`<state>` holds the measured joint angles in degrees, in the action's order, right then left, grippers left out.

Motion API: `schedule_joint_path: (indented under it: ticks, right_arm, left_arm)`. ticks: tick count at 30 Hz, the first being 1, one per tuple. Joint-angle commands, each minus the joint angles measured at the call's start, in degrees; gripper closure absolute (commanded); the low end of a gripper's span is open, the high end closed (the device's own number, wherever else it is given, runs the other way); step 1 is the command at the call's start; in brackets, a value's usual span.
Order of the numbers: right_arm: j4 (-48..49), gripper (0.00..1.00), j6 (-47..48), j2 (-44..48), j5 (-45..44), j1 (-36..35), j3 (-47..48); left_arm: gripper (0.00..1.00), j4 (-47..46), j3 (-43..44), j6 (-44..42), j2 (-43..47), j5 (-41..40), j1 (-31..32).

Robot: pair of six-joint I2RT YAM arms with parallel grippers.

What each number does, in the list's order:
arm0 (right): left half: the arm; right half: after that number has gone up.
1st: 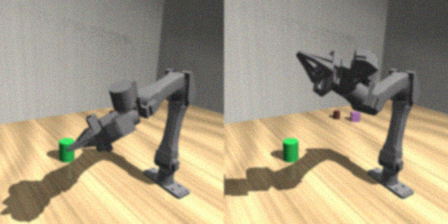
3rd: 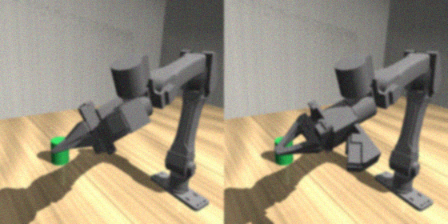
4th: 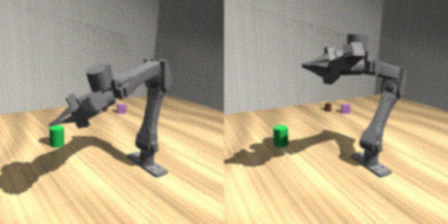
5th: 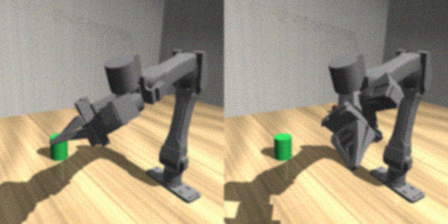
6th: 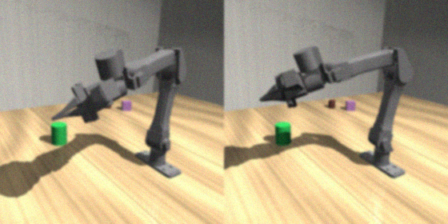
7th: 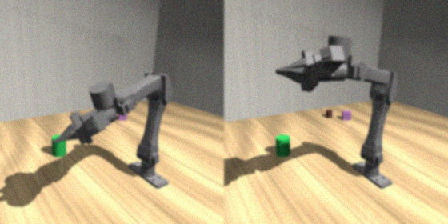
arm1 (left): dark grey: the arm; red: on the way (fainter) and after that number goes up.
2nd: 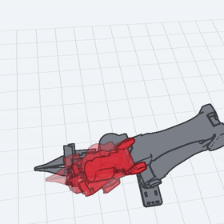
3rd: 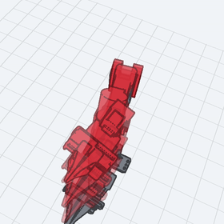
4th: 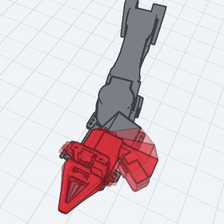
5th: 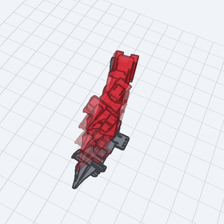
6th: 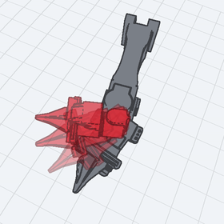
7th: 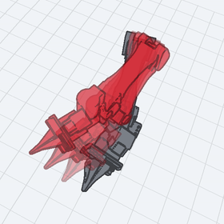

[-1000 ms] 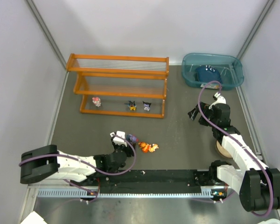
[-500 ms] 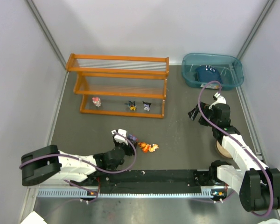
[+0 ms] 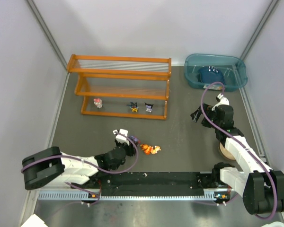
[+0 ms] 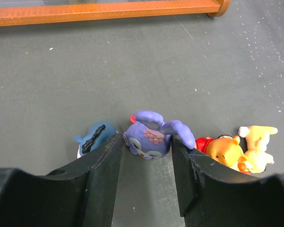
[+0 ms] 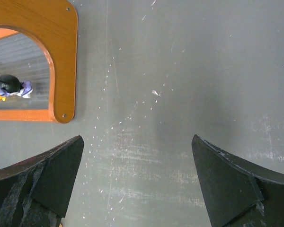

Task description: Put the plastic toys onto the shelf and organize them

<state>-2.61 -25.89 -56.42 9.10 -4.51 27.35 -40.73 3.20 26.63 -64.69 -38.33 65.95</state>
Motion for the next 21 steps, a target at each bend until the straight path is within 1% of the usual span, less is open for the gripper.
schedule_joint_path:
  ticks: [1, 5, 11, 13, 14, 16, 17, 19, 20, 21]
  right_arm:
    - [1.91, 0.01, 0.93, 0.00, -0.23, -0.58, 0.42]
    - [1.82, 0.01, 1.02, -0.09, -0.31, -0.50, 0.42]
    - [1.73, 0.01, 1.10, 0.00, -0.49, -0.50, 0.42]
    - [1.73, 0.01, 1.02, 0.00, -0.49, -0.67, 0.42]
    - [1.73, 0.01, 1.02, 0.00, -0.49, -0.50, 0.42]
    - [1.73, 0.01, 1.02, 0.00, -0.49, -0.50, 0.42]
    - [1.73, 0.01, 1.02, 0.08, -0.40, -0.41, 0.42]
    - [1.73, 0.01, 1.02, 0.17, -0.40, -0.50, 0.42]
    - [1.73, 0.01, 1.02, 0.09, -0.40, -0.50, 0.42]
    - [1.73, 0.01, 1.02, 0.09, -0.40, -0.50, 0.42]
  left_arm:
    - [0.49, -4.62, -0.74, -1.06, -1.41, 1.50, -0.83]
    - [0.49, -5.23, -0.65, -1.06, -2.02, 1.76, -1.00]
    - [0.55, -5.41, -0.30, -1.32, -2.37, 2.55, -1.27]
    - [0.59, -4.80, -0.13, -1.32, -2.03, 2.73, -1.35]
    - [0.64, -4.54, 0.14, -1.23, -1.94, 2.82, -1.44]
    - [0.68, -3.83, 0.31, -1.23, -1.32, 3.26, -1.53]
    - [0.73, -3.57, 0.40, -1.23, -1.23, 3.34, -1.53]
    - [0.78, -2.78, 0.66, -1.32, -0.62, 3.69, -1.62]
    - [0.84, -2.43, 0.67, -1.32, -0.18, 3.78, -1.62]
    - [0.88, -2.16, 0.75, -1.32, 0.52, 3.79, -1.62]
